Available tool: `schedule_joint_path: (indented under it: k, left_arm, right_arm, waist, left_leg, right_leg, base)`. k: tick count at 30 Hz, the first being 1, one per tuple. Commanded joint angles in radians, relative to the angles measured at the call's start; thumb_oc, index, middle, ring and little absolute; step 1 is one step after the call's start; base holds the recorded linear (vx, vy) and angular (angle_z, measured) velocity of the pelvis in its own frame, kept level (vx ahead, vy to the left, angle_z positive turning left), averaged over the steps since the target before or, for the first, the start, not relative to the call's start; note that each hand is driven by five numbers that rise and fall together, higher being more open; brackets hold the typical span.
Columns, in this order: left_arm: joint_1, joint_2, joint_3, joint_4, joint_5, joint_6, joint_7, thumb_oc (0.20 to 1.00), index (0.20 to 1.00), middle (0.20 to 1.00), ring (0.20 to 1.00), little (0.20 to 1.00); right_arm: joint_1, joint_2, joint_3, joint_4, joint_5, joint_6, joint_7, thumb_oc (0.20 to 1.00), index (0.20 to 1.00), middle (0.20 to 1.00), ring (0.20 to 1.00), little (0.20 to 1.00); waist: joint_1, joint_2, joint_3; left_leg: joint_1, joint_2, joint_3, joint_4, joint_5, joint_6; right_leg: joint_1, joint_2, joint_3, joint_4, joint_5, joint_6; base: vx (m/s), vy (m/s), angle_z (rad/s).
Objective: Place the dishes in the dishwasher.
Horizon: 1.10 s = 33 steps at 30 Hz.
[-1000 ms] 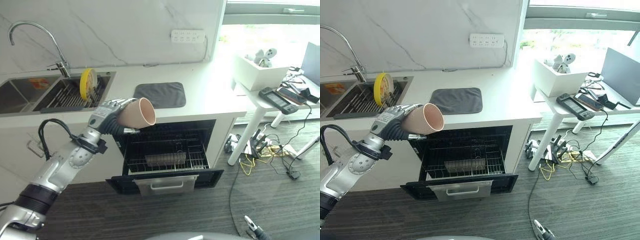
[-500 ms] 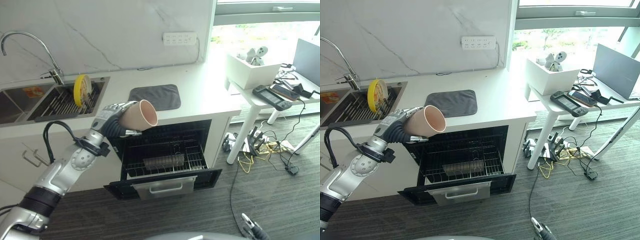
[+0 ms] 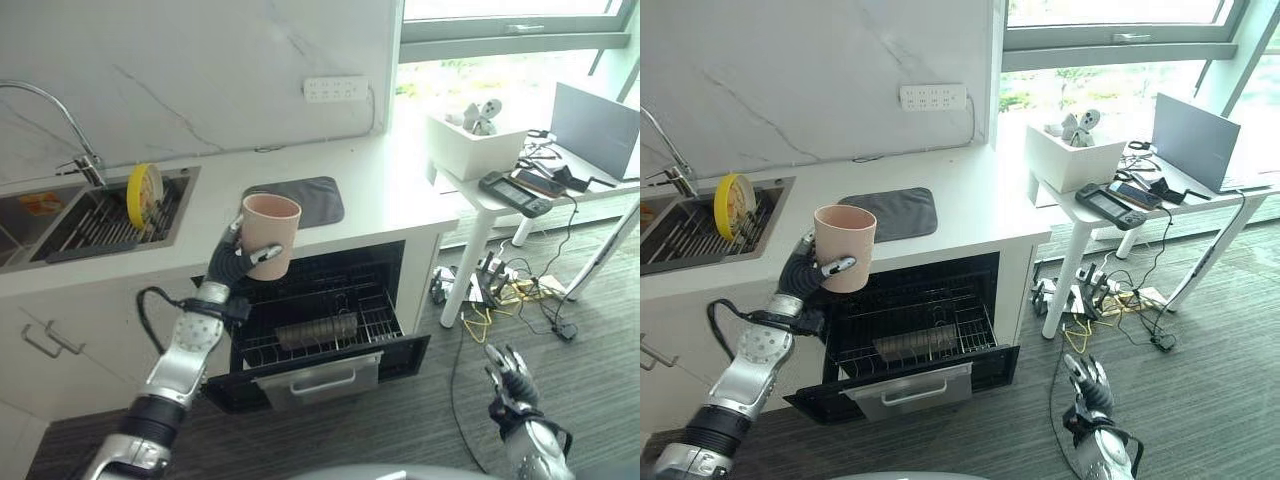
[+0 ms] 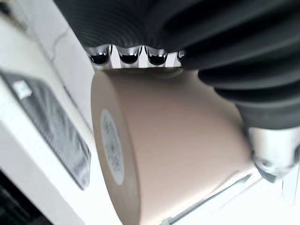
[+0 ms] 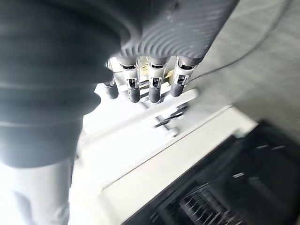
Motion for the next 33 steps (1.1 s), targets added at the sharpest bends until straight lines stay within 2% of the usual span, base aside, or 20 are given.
schedule_joint_path:
  k: [1,6,9,12,13,16,20,22,29,33]
  left_arm:
    - [-0.123,0.023,0.067,0.021,-0.098,-0.044,0.027,0.2,0.2,0.2,0.2,0.2]
    - [-0.171,-0.039,0.027,0.06,-0.106,-0.048,0.083,0.2,0.2,0.2,0.2,0.2]
    - [-0.19,-0.065,-0.012,0.044,-0.055,-0.033,0.133,0.2,0.2,0.2,0.2,0.2]
    - [-0.208,-0.067,-0.051,0.036,-0.02,-0.028,0.149,0.2,0.2,0.2,0.2,0.2]
    - [-0.216,-0.062,-0.068,0.038,-0.001,-0.033,0.153,0.2,0.2,0.2,0.2,0.2]
    - [-0.242,-0.035,-0.109,0.013,0.044,-0.022,0.152,0.2,0.2,0.2,0.2,0.2]
    - [-0.278,0.001,-0.159,-0.058,0.074,0.013,0.148,0.2,0.2,0.2,0.2,0.2]
    - [-0.297,0.001,-0.186,-0.075,0.103,0.018,0.15,0.2,0.2,0.2,0.2,0.2]
    - [-0.341,0.025,-0.224,-0.129,0.221,0.026,0.167,0.2,0.2,0.2,0.2,0.2]
    - [-0.358,0.051,-0.247,-0.158,0.264,0.056,0.169,0.2,0.2,0.2,0.2,0.2]
  right_arm:
    - [-0.111,-0.045,-0.058,-0.086,-0.076,-0.035,0.055,1.0,1.0,1.0,1.0,1.0]
    - [-0.168,-0.094,-0.035,-0.231,-0.069,-0.009,0.111,1.0,1.0,1.0,1.0,1.0]
    - [-0.206,-0.115,0.036,-0.359,-0.029,0.063,0.174,1.0,1.0,1.0,1.0,1.0]
    - [-0.246,-0.095,0.111,-0.412,0.164,0.166,0.268,1.0,1.0,1.0,1.0,1.0]
    - [-0.26,-0.09,0.142,-0.417,0.166,0.184,0.293,1.0,1.0,1.0,1.0,1.0]
    - [-0.32,-0.128,0.216,-0.45,0.123,0.213,0.266,1.0,1.0,1.0,1.0,1.0]
    - [-0.429,-0.176,0.278,-0.472,0.088,0.302,0.22,1.0,1.0,1.0,1.0,1.0]
    - [-0.477,-0.173,0.31,-0.473,0.106,0.325,0.19,1.0,1.0,1.0,1.0,1.0]
    - [-0.557,-0.152,0.343,-0.443,0.102,0.34,0.089,1.0,1.0,1.0,1.0,1.0]
    - [-0.584,-0.167,0.354,-0.466,0.09,0.382,0.065,1.0,1.0,1.0,1.0,1.0]
  waist:
    - [-0.001,-0.01,0.05]
    - [-0.01,-0.013,0.048]
    - [-0.009,-0.015,0.044]
    - [0.002,-0.018,0.041]
    - [0.008,-0.019,0.04]
    - [0.024,-0.022,0.036]
    - [0.048,-0.03,0.033]
    - [0.056,-0.031,0.033]
    - [0.068,-0.031,0.032]
    - [0.069,-0.032,0.032]
  left_leg:
    - [0.056,0.081,-0.023,0.005,-0.065,-0.023]
    - [0.059,0.082,-0.014,0.005,-0.065,-0.023]
    - [0.061,0.084,-0.008,0.005,-0.063,-0.022]
    - [0.06,0.084,-0.003,0.005,-0.062,-0.023]
    - [0.06,0.083,-0.005,0.005,-0.062,-0.023]
    - [0.057,0.086,-0.007,0.005,-0.058,-0.027]
    - [0.05,0.086,-0.027,0.005,-0.056,-0.031]
    - [0.048,0.086,-0.033,0.005,-0.055,-0.032]
    - [0.046,0.089,-0.042,0.005,-0.055,-0.034]
    - [0.043,0.088,-0.044,0.005,-0.054,-0.035]
  right_leg:
    - [0.022,-0.058,-0.02,0.006,-0.018,0.061]
    - [0.021,-0.055,-0.006,0.006,-0.022,0.06]
    - [0.018,-0.056,0.006,0.006,-0.021,0.06]
    - [0.017,-0.057,0.004,0.006,-0.019,0.062]
    - [0.017,-0.058,0.002,0.006,-0.019,0.062]
    - [0.017,-0.06,-0.005,0.006,-0.018,0.064]
    - [0.023,-0.062,-0.019,0.006,-0.019,0.065]
    - [0.024,-0.062,-0.023,0.006,-0.018,0.065]
    - [0.025,-0.063,-0.025,0.006,-0.019,0.065]
    - [0.023,-0.063,-0.02,0.006,-0.018,0.066]
  base:
    - [-0.03,-0.003,-0.15]
    - [-0.02,0.012,-0.07]
    - [-0.01,0.004,-0.04]
    - [-0.02,-0.002,-0.07]
    - [-0.02,-0.003,-0.06]
    - [-0.01,-0.005,0.0]
    - [-0.01,-0.013,0.11]
    - [-0.02,-0.014,0.15]
    - [0.0,-0.001,0.01]
    - [0.0,-0.001,0.01]
